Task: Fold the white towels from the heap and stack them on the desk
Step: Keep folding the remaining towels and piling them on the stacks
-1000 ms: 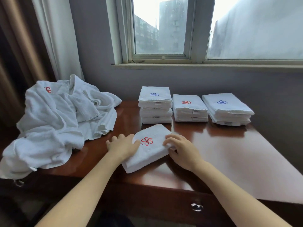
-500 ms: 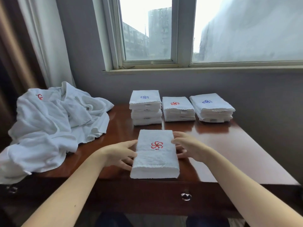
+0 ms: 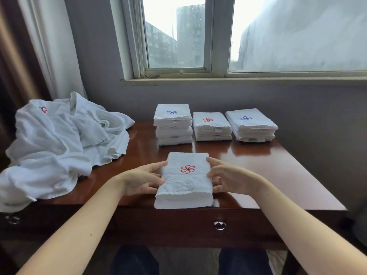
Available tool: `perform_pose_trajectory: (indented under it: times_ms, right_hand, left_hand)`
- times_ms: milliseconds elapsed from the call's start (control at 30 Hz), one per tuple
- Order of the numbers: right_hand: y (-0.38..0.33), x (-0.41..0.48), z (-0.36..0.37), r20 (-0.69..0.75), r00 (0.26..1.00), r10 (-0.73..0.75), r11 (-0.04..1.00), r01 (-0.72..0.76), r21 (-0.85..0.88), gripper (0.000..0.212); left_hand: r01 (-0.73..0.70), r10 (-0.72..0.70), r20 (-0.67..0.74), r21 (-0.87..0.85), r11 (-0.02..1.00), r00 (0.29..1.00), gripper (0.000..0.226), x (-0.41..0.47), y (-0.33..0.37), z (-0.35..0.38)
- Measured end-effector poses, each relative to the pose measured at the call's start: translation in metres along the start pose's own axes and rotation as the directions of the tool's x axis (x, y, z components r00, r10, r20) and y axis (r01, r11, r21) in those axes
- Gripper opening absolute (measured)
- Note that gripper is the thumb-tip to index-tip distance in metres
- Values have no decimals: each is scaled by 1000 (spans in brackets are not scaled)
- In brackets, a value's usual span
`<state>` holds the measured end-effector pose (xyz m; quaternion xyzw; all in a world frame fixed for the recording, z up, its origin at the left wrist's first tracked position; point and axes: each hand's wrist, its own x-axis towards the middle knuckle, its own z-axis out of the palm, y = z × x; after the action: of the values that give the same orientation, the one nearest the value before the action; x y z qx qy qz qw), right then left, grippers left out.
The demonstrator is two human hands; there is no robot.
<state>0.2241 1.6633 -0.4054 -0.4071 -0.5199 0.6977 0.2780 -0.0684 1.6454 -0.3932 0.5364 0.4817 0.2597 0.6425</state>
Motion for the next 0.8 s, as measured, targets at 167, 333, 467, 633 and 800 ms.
perform_pose_trajectory:
  times_ms: [167,333,467,633,800]
  right_hand:
    - [7,-2,-2,7,1000,-16,998,17,-64,89]
    - [7,-9,-6,-51,992,-116,988,111,-105,85]
    - [1,-13,-15,-91,966,-241,964,227,-139,92]
    - [-21,-8,-32,-167,918,-360,926,329,-188,92]
    - [-68,9,-61,-244,855,-458,882,403,-245,85]
  left_hand:
    - [-50,60,79,-121,991,995,81,1,-5,0]
    - [-147,179,95,-277,950,979,77,5,-10,5]
    - [-265,301,65,-323,909,952,77,17,-5,10]
    - [-395,404,35,-147,907,914,82,35,32,22]
    - [-456,461,-42,102,884,886,86,73,93,28]
